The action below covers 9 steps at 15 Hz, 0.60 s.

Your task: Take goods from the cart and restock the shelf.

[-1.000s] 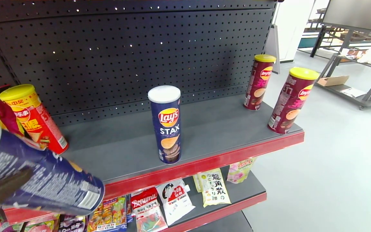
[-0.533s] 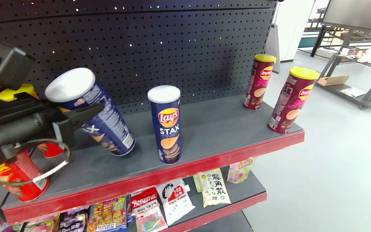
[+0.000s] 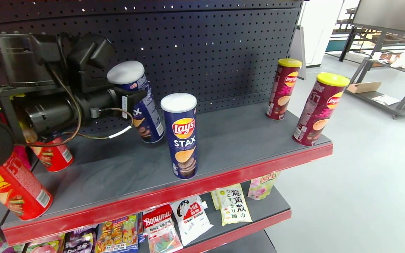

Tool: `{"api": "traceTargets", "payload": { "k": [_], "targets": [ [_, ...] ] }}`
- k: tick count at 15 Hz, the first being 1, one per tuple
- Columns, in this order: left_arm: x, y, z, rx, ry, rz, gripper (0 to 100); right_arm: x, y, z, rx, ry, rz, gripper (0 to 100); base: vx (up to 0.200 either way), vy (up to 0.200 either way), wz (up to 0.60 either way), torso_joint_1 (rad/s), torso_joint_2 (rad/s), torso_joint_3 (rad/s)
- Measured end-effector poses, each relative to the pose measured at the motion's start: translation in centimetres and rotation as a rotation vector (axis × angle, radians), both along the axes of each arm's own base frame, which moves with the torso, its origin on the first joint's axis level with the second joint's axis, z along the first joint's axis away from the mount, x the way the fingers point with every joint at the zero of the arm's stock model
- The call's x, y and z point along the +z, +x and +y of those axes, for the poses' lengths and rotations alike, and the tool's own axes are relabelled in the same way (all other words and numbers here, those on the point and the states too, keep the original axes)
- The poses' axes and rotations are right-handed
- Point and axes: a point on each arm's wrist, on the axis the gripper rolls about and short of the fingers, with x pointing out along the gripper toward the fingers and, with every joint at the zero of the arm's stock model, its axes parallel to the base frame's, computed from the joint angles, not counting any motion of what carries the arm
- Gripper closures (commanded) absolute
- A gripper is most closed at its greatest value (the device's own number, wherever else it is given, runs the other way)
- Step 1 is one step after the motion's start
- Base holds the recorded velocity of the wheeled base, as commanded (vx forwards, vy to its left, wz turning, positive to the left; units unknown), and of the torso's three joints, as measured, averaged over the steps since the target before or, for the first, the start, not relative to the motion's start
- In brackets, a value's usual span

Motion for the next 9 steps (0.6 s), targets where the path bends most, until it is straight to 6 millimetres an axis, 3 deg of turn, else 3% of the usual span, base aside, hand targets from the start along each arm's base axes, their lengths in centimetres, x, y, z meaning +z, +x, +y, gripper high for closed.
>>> {"api": "traceTargets", "payload": {
  "k": [5, 9],
  "targets": [
    [-0.8, 3.6, -0.4, 0.019, 0.009, 0.033, 100, 0.0, 0.0, 0.0, 0.0, 0.0, 0.0, 0, 0.0, 0.0, 0.0, 0.0, 0.0, 0.0],
    [-1.8, 4.9, -0.8, -0.023, 0.011, 0.071, 100, 0.0, 0.0, 0.0, 0.0, 0.0, 0.0, 0, 0.0, 0.0, 0.0, 0.0, 0.0, 0.0]
  ]
}}
